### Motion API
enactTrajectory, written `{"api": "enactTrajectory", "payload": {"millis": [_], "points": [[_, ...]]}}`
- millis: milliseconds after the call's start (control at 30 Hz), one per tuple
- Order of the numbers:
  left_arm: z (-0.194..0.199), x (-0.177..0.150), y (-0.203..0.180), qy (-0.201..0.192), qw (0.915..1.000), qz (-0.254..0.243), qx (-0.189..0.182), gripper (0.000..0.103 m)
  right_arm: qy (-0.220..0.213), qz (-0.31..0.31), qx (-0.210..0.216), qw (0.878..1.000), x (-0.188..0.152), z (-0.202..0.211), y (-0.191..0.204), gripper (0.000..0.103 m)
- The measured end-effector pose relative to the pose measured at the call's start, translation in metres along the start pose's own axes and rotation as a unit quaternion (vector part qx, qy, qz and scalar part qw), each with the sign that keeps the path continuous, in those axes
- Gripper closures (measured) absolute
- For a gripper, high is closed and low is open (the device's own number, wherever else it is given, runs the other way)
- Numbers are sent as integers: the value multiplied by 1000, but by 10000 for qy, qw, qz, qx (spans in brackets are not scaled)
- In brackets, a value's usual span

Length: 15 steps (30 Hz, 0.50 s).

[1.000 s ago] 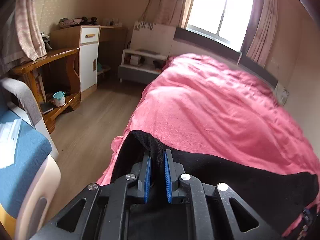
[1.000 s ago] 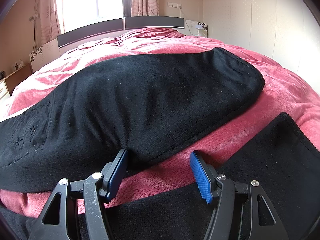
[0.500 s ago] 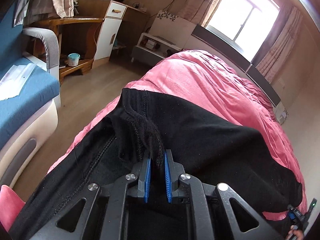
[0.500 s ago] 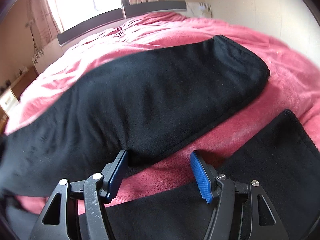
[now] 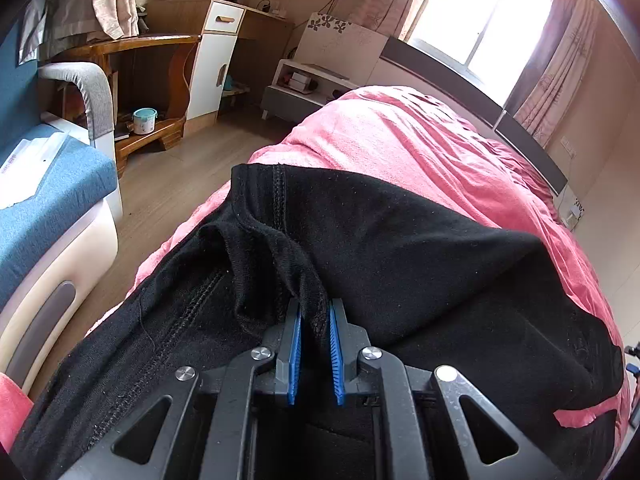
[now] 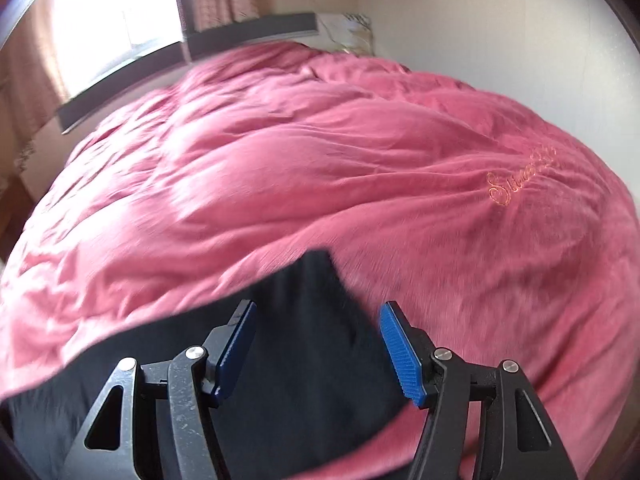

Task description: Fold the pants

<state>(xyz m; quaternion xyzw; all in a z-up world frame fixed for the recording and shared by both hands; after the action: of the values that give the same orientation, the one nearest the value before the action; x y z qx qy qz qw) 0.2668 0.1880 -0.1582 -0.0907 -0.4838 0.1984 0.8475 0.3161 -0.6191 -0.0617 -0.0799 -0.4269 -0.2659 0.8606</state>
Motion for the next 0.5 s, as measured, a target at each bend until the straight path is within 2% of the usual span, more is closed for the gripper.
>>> {"api": "enactTrajectory", "payload": {"millis": [67,233,267,300,333,400,467,500], "points": [[-2,0,-2,14,10000,-29,30,90,259,-138,-67,9995,7,-20,-6,39],[-6,0,-3,99,9999,-24,17,88,600,-214,-98,9979,7,-51,-7,42],[-6,2,-3,143,9999,15,-17,88,680,-239,-53,9974,4,-55,-6,55],[-7,5,-3,191,9998,63,-61,87,776,-255,8,9967,1,-58,-5,77],[-8,10,-3,243,9996,110,-104,86,866,-268,50,9959,-2,-59,-4,84],[-11,20,-2,313,9990,259,-190,84,829,-292,158,9960,-3,-56,-3,91],[-14,33,-2,343,9980,481,-242,84,652,-234,206,9974,2,-46,-3,91],[-14,41,-3,340,9970,613,-313,90,593,-216,234,9977,5,-40,-3,92]]}}
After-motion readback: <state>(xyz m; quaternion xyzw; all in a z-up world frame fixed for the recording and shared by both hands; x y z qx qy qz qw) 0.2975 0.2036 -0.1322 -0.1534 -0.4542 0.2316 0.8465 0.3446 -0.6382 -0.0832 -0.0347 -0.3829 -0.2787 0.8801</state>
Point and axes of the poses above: each gripper's, at about its wrist camera, not at the fingertips, and z roughly against the way its jaws point, y to its left, x to its top, the point moved 8 cm from there along -z, roughly the way its jaws point, and after that the axes turned 13 degrees about -y, right-handed, at the moved point
